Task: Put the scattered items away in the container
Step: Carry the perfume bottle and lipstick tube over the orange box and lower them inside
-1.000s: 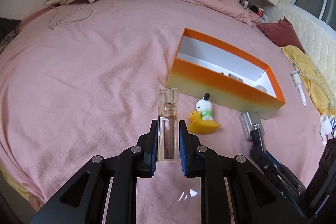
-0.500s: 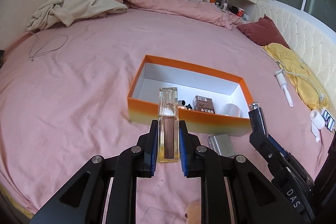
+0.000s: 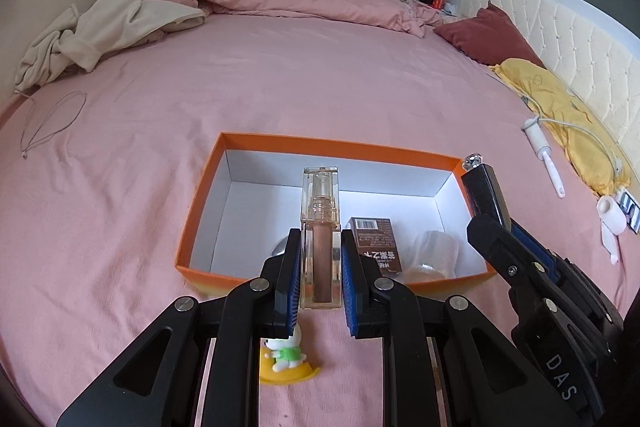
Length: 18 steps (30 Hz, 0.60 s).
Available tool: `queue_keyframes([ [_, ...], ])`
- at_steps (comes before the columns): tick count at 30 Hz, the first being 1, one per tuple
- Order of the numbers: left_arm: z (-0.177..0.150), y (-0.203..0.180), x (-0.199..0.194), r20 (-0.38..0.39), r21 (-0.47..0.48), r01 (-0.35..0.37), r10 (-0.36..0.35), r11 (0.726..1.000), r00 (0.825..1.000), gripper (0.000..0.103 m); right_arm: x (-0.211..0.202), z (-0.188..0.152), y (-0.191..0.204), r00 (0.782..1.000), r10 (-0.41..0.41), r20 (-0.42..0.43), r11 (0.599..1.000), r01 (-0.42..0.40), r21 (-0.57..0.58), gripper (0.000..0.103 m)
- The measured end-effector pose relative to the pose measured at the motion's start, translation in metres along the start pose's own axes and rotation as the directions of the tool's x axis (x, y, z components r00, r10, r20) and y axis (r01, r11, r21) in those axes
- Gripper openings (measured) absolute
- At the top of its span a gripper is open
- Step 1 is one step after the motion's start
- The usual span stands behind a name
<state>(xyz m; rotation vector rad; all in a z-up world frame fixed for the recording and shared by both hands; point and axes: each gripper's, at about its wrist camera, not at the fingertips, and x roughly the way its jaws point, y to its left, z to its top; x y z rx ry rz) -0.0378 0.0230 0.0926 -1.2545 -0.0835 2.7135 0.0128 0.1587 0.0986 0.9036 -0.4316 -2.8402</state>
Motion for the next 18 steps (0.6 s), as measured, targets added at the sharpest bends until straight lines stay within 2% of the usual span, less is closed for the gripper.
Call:
queue_keyframes([
  [10, -0.021, -0.008, 0.027, -0.092, 0.028, 0.011, -0.008, 1.000, 0.996, 0.019, 0.030, -0.020, -0.007, 0.993, -0.066, -0.093, 0.998, 0.067, 0.009, 0.018],
  [18, -0.024, -0.009, 0.027, -0.088, 0.027, 0.015, -0.012, 1.000, 0.996, 0.019, 0.032, -0.031, -0.012, 0.992, -0.065, -0.110, 0.998, 0.068, 0.018, 0.018],
])
